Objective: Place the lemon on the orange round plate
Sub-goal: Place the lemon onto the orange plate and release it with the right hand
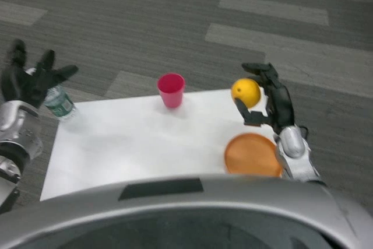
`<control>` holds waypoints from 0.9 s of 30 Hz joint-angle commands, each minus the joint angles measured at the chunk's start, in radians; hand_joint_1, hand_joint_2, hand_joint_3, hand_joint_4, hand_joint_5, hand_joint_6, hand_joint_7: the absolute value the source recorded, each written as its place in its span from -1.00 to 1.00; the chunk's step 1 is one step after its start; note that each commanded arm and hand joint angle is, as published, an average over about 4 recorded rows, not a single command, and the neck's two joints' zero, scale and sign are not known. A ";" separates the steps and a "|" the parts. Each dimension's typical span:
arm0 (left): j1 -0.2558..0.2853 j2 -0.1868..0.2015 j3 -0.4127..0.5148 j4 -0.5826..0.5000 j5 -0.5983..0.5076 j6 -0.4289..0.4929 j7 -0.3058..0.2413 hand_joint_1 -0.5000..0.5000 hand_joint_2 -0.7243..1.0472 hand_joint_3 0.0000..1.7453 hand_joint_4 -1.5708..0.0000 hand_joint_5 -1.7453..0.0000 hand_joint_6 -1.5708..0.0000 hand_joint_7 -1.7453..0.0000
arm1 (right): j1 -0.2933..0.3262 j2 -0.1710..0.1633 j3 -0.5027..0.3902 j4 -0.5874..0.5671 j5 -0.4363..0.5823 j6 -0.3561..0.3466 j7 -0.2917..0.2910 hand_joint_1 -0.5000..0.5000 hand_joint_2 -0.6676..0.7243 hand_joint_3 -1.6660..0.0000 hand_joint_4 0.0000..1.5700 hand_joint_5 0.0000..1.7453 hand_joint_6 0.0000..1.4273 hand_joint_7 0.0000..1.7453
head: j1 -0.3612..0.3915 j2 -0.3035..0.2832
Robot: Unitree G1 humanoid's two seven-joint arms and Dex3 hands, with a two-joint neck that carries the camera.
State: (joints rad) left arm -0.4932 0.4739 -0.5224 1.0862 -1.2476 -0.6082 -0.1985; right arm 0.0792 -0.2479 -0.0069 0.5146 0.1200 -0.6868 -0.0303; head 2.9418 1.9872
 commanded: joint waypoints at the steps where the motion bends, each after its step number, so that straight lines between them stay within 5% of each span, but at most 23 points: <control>1: -0.020 -0.003 -0.002 -0.002 0.004 -0.005 -0.001 1.00 0.90 -0.90 0.90 1.00 1.00 1.00 | 0.021 -0.001 -0.005 0.004 0.009 -0.017 0.002 -0.33 -0.91 -0.62 -0.96 0.67 -0.80 -0.04 | -0.041 -0.017; 27: -0.035 -0.006 -0.005 0.003 0.020 0.001 0.002 1.00 0.90 -0.90 0.90 1.00 1.00 1.00 | 0.027 0.018 -0.061 0.348 0.005 -0.092 0.080 -0.33 -0.91 -0.57 -1.00 0.67 -0.92 -0.04 | -0.118 -0.003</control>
State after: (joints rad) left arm -0.5070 0.4710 -0.5255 1.0886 -1.2316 -0.6069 -0.1984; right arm 0.1177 -0.2325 -0.0561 0.8513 0.1205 -0.7636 0.0440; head 2.8254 1.9832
